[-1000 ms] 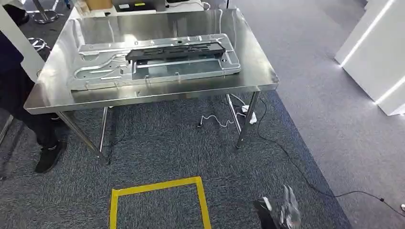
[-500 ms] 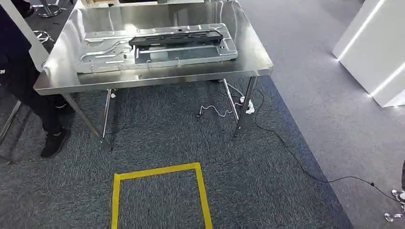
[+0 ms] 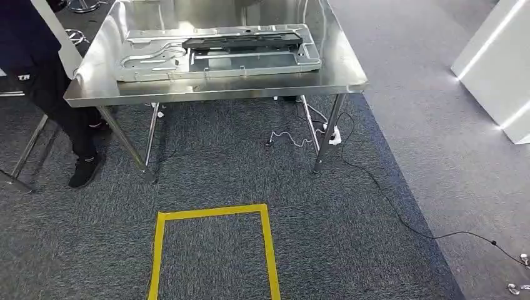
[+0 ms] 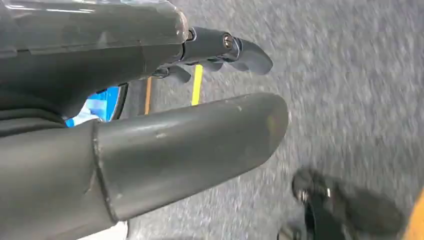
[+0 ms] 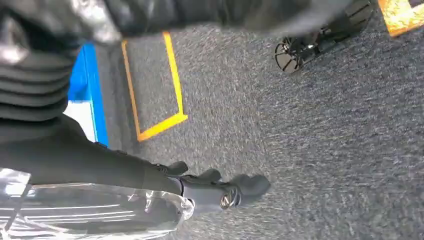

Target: Take the parts from the cabinet and place them on the table.

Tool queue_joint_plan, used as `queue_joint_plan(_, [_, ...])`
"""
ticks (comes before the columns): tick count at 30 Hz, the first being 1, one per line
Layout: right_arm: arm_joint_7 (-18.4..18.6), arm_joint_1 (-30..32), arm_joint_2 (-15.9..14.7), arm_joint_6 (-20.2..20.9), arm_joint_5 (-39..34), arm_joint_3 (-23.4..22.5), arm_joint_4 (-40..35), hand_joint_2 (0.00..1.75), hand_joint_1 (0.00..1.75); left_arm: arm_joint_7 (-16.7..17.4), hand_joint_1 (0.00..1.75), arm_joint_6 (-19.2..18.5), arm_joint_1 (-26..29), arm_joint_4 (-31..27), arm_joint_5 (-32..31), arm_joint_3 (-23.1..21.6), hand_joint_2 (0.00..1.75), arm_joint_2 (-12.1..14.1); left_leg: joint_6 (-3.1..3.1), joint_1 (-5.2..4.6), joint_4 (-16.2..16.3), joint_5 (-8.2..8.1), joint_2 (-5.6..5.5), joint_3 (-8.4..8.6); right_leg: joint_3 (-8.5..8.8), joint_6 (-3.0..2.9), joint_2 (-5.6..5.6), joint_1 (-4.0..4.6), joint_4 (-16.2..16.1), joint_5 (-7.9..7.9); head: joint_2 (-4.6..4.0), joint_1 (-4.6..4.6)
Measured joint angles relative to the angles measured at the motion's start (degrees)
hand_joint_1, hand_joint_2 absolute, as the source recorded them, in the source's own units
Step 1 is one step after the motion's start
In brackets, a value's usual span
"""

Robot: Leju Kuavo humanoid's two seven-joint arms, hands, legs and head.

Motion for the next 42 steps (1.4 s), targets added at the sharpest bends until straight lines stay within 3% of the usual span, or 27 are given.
queue_joint_plan(2, [-0.7, 0.1, 0.0, 0.5, 0.4, 0.0, 0.0, 0.0, 0.0, 0.1, 0.0, 0.0, 0.1, 0.0, -0.1, 0.0, 0.0, 0.6, -0.46, 0.2, 4.2, -3.43, 2.32, -1.95, -0.04, -0.94, -1.4, 0.0, -0.2, 0.28, 0.02, -0.09])
queue_joint_plan(4, [-0.8, 0.2, 0.0, 0.7, 0.4, 0.0, 0.1, 0.0, 0.0, 0.2, 0.0, 0.0, 0.1, 0.0, -0.2, 0.0, 0.0, 1.1, -1.06, 0.37, 14.0, -8.2, 2.87, -6.34, -0.36, -1.06, -3.11, 0.13, -0.1, 0.29, 0.02, -0.09])
queue_joint_plan(5, [-0.9, 0.2, 0.0, 0.8, 0.3, 0.0, 0.1, 0.0, 0.0, 0.2, 0.0, 0.1, 0.2, 0.0, -0.2, 0.0, 0.0, 1.2, -1.34, 0.41, 17.6, -9.22, 2.95, -7.91, -0.62, -1.06, -3.84, 0.16, 0.0, 0.29, 0.02, -0.09])
queue_joint_plan(6, [-1.3, 0.2, 0.0, 1.3, 0.4, 0.0, 0.1, 0.0, 0.0, 0.4, 0.0, 0.4, 0.4, 0.0, -0.5, 0.0, 0.0, 1.3, -1.56, 0.49, 18.8, -8.76, 3.07, -8.24, -0.75, -1.05, -4.51, 0.16, 0.1, 0.29, 0.0, -0.09])
queue_joint_plan(7, [-1.5, 0.1, 0.0, 1.8, 0.4, 0.0, 0.1, 0.0, 0.0, 0.5, 0.0, 1.0, 0.6, 0.0, -0.8, 0.0, 0.0, 1.3, -1.7, 0.63, 17.1, -7.13, 3.28, -7.2, -0.79, -1.03, -5.16, 0.14, 0.3, 0.27, 0.0, -0.08])
queue_joint_plan(9, [-1.6, -0.1, 0.1, 2.9, 0.7, 0.1, 0.2, 0.0, 0.0, 0.7, 0.0, 1.3, 0.6, 0.0, -1.1, -0.3, 0.0, 1.3, -1.93, 0.96, 7.7, -2.36, 4.71, -1.91, -0.83, -0.71, -6.32, 0.08, 0.8, 0.06, 0.0, -0.08])
queue_joint_plan(10, [-1.3, -0.1, 0.1, 3.4, 0.9, 0.1, 0.3, 0.0, 0.0, 0.7, 0.0, 1.3, 0.5, 0.0, -1.1, -0.3, 0.0, 1.3, -1.84, 0.98, 2.7, -1.26, 6.99, 0.91, -0.91, -0.32, -6.83, 0.29, 1.3, -0.19, 0.02, -0.09])
queue_joint_plan(11, [-1.2, 0.0, 0.1, 3.7, 1.2, 0.1, 0.3, 0.0, 0.0, 0.7, 0.0, 1.3, 0.3, 0.0, -1.1, -0.4, 0.0, 1.3, -1.4, 0.25, 1.2, -1.94, 8.0, 1.77, -1.3, 0.06, -7.25, 0.49, 1.7, -0.42, 0.02, -0.15])
queue_joint_plan(15, [-0.6, -0.6, 0.1, 4.1, 1.3, 0.3, 0.5, 0.0, 0.0, 0.7, 0.0, 1.3, 0.5, 0.0, -1.1, -0.6, 0.0, 1.5, 0.7, 0.31, 0.7, -1.71, 6.07, 0.53, -1.02, 1.24, -9.1, 0.6, 1.9, -0.53, 0.02, 0.09])
queue_joint_plan(17, [-0.6, -0.5, 0.1, 4.2, 1.3, 0.4, 0.5, 0.0, 0.0, 0.7, 0.0, 1.3, 0.4, 0.0, -1.0, -0.8, 0.0, 1.5, 1.59, 0.55, 0.5, -1.1, 5.25, 0.45, -2.35, 1.98, -3.86, 0.18, 5.2, -3.68, 0.02, 0.15])
queue_joint_plan(18, [-0.2, -0.4, 0.1, 4.2, 1.3, 0.4, 0.5, 0.0, 0.0, 0.7, 0.0, 1.3, 0.4, 0.0, -1.0, -0.9, 0.0, 1.5, 1.86, 0.54, 0.5, -0.91, 4.79, 0.13, -4.11, 2.04, -2.76, 0.16, 9.1, -6.16, 0.02, 0.11])
queue_joint_plan(20, [0.6, -0.2, 0.1, 4.4, 1.4, 0.4, 0.7, 0.0, 0.0, 0.7, 0.0, 1.3, 0.3, 0.0, -1.0, -1.0, 0.0, 1.5, 2.2, 0.3, 0.6, -0.56, 3.45, -0.43, -8.11, 2.1, -2.26, 0.18, 18.0, -9.84, 0.02, 0.11])
queue_joint_plan(21, [0.9, -0.2, 0.1, 4.6, 1.4, 0.4, 0.7, 0.0, 0.0, 0.7, 0.0, 1.3, 0.4, 0.0, -1.0, -1.0, 0.0, 1.5, 2.17, 0.23, 0.7, -0.46, 2.74, -0.57, -8.75, 2.04, -2.21, 0.18, 19.4, -9.57, 0.0, 0.11])
queue_joint_plan(22, [1.4, -0.1, 0.1, 4.8, 1.4, 0.5, 0.7, 0.0, 0.0, 0.9, 0.0, 1.3, 0.5, 0.0, -1.0, -1.0, 0.0, 1.5, 2.15, 0.18, 0.8, -0.43, 2.0, -0.6, -8.11, 1.85, -2.15, 0.2, 18.1, -7.9, 0.02, 0.11])
queue_joint_plan(24, [2.1, -0.1, 0.2, 5.2, 1.4, 0.5, 0.7, 0.0, 0.0, 1.0, 0.0, 1.3, 0.5, 0.0, -1.0, -1.0, 0.0, 1.5, 2.08, 0.1, 1.1, -0.39, 0.43, -0.58, -4.14, 1.18, -1.43, 0.26, 9.8, -2.73, 0.02, 0.13])
queue_joint_plan(25, [2.4, -0.1, 0.2, 5.4, 1.4, 0.5, 0.7, 0.0, 0.0, 1.1, 0.0, 1.4, 0.5, 0.0, -1.0, -1.0, 0.0, 1.4, 1.99, 0.09, 1.2, -0.34, -0.18, -0.62, -1.94, 0.64, 0.34, 0.38, 4.9, -0.45, 0.02, 0.11])
queue_joint_plan(26, [2.8, 0.0, 0.1, 5.6, 1.4, 0.5, 0.7, 0.0, 0.0, 1.1, 0.0, 1.4, 0.3, 0.0, -1.0, -1.0, 0.0, 1.1, 1.6, -0.1, 1.3, -0.16, -0.66, -0.99, -1.24, 0.05, 3.14, 0.27, 2.9, -1.11, 0.02, 0.07])
queue_joint_plan(30, [2.7, -0.5, 0.2, 5.8, 1.4, 0.5, 0.8, 0.0, 0.0, 1.2, 0.0, 1.5, 0.5, 0.0, -1.0, -1.1, 0.0, 1.2, -0.06, 0.43, 0.9, 0.79, -3.1, -1.83, -1.25, -0.33, 1.12, 0.61, 1.8, -0.6, 0.02, 0.09])
queue_joint_plan(31, [2.7, -0.5, 0.5, 5.8, 1.4, 0.5, 0.8, 0.0, 0.0, 1.2, 0.0, 1.5, 0.6, 0.0, -1.0, -1.1, 0.0, 1.3, -0.19, 0.16, 1.6, 0.45, -2.54, -2.03, -0.89, -0.62, 0.16, -0.3, 0.8, 0.06, 0.02, 0.11])
queue_joint_plan(32, [2.7, -0.5, 0.5, 5.8, 1.4, 0.5, 0.8, 0.0, 0.0, 1.2, 0.0, 1.5, 0.6, 0.0, -1.0, -1.1, 0.0, 1.2, -0.45, -0.13, 3.0, -0.84, 0.24, -2.69, -0.69, -0.92, -0.5, -0.13, 0.3, 0.24, 0.02, 0.09])
queue_joint_plan(33, [2.7, -0.4, 0.5, 5.8, 1.4, 0.5, 0.8, 0.0, 0.0, 1.2, 0.0, 1.5, 0.5, 0.0, -1.0, -1.1, 0.0, 1.2, -0.61, -0.08, 6.3, -3.18, 1.85, -4.31, -0.74, -1.19, -1.34, -0.02, 0.3, 0.35, 0.02, 0.07])
queue_joint_plan(35, [2.7, -0.2, 0.5, 5.9, 1.4, 0.5, 0.9, 0.0, 0.0, 1.2, 0.0, 1.5, 0.3, 0.0, -1.0, -1.1, 0.0, 1.2, -1.13, 0.27, 15.2, -7.55, 2.94, -8.3, -1.09, -1.28, -3.14, 0.27, 0.5, 0.32, 0.0, 0.09])
queue_joint_plan(36, [2.7, -0.1, 0.5, 5.9, 1.4, 0.5, 0.9, 0.0, 0.0, 1.2, 0.0, 1.5, 0.3, 0.0, -0.9, -1.1, 0.0, 1.2, -1.41, 0.4, 18.2, -8.29, 3.1, -9.42, -1.32, -1.33, -4.07, 0.27, 0.7, 0.28, 0.0, 0.04])
queue_joint_plan(38, [2.5, -0.2, 0.6, 6.1, 1.4, 0.5, 0.9, 0.0, 0.0, 1.1, 0.0, 1.6, 0.5, 0.0, -0.8, -1.1, 0.0, 1.2, -1.69, 0.67, 15.0, -5.78, 3.61, -7.29, -1.53, -1.13, -5.44, 0.18, 1.1, 0.13, 0.02, 0.04])
queue_joint_plan(40, [2.5, -0.3, 0.8, 6.1, 1.4, 0.5, 0.9, 0.0, 0.0, 1.2, 0.0, 1.7, 0.5, 0.0, -0.8, -1.1, 0.0, 1.3, -1.72, 0.83, 5.0, -1.66, 5.49, -1.48, -1.56, -0.67, -6.63, 0.09, 1.7, -0.2, 0.02, 0.05])
queue_joint_plan(41, [2.5, -0.3, 0.8, 5.9, 1.5, 0.5, 0.9, 0.0, 0.0, 1.3, 0.0, 1.7, 0.4, 0.0, -0.7, -1.1, 0.0, 1.3, -1.42, 0.7, 1.2, -2.12, 8.08, 0.2, -1.59, -0.27, -7.3, 0.28, 2.1, -0.47, 0.02, 0.04])
queue_joint_plan(42, [2.3, -0.3, 0.8, 5.4, 1.8, 0.5, 0.9, 0.0, 0.0, 1.3, 0.0, 1.7, 0.2, 0.0, -0.5, -1.1, 0.0, 1.3, -0.9, 0.41, 1.2, -1.71, 7.64, 0.26, -1.7, 0.16, -7.72, 0.58, 2.4, -0.77, 0.02, 0.13])
